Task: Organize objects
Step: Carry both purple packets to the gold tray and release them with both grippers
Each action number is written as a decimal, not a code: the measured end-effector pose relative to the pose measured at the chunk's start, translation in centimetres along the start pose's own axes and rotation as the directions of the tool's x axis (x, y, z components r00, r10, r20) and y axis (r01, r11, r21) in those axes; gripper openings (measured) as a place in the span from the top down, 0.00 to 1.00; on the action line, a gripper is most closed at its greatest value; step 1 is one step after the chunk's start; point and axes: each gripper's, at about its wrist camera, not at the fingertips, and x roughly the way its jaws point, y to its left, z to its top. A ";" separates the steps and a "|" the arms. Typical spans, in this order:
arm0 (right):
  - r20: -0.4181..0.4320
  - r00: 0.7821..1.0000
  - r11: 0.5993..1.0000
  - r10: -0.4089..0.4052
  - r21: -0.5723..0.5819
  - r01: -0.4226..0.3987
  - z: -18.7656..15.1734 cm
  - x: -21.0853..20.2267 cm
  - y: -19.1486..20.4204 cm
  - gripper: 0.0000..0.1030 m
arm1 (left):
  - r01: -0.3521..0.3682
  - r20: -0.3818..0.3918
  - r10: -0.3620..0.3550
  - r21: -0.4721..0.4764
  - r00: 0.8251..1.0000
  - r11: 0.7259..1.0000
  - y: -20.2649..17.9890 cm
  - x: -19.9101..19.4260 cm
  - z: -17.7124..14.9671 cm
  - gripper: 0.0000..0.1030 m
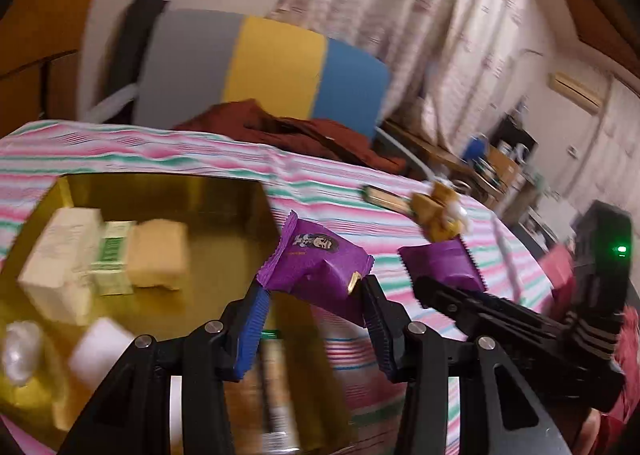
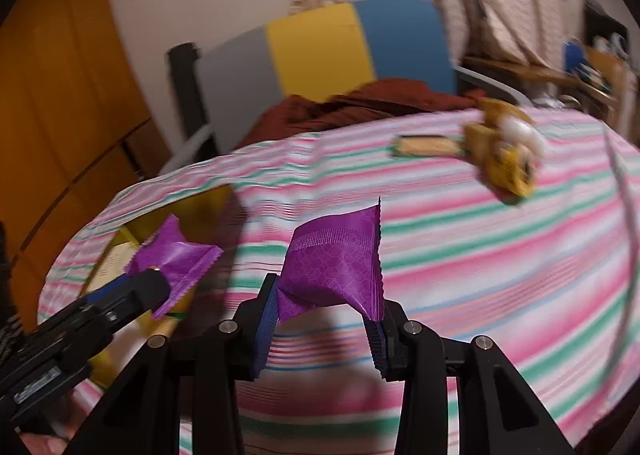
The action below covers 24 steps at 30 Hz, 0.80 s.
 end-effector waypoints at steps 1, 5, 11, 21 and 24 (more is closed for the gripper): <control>-0.001 1.000 1.000 0.019 -0.018 -0.019 0.2 0.1 0.9 0.61 | -0.015 0.004 0.015 -0.015 1.000 1.000 0.7 -0.3 0.0 0.54; -0.018 0.997 0.993 0.078 -0.091 -0.079 0.8 1.0 4.4 0.61 | -0.087 -0.008 0.087 -0.057 0.996 0.995 3.5 -0.6 0.0 0.54; -0.069 0.991 0.976 0.113 -0.180 -0.124 1.2 3.3 8.5 0.60 | -0.167 -0.065 0.161 -0.102 0.985 0.981 6.4 -0.1 -0.3 0.54; -0.128 0.987 0.959 0.099 -0.251 -0.129 1.3 7.0 11.5 0.60 | -0.225 -0.122 0.212 -0.097 0.970 0.970 7.9 1.1 -0.8 0.54; -0.132 0.986 0.963 0.100 -0.236 -0.129 1.4 6.9 11.3 0.59 | -0.232 -0.133 0.218 -0.101 0.967 0.967 8.0 1.3 -0.9 0.54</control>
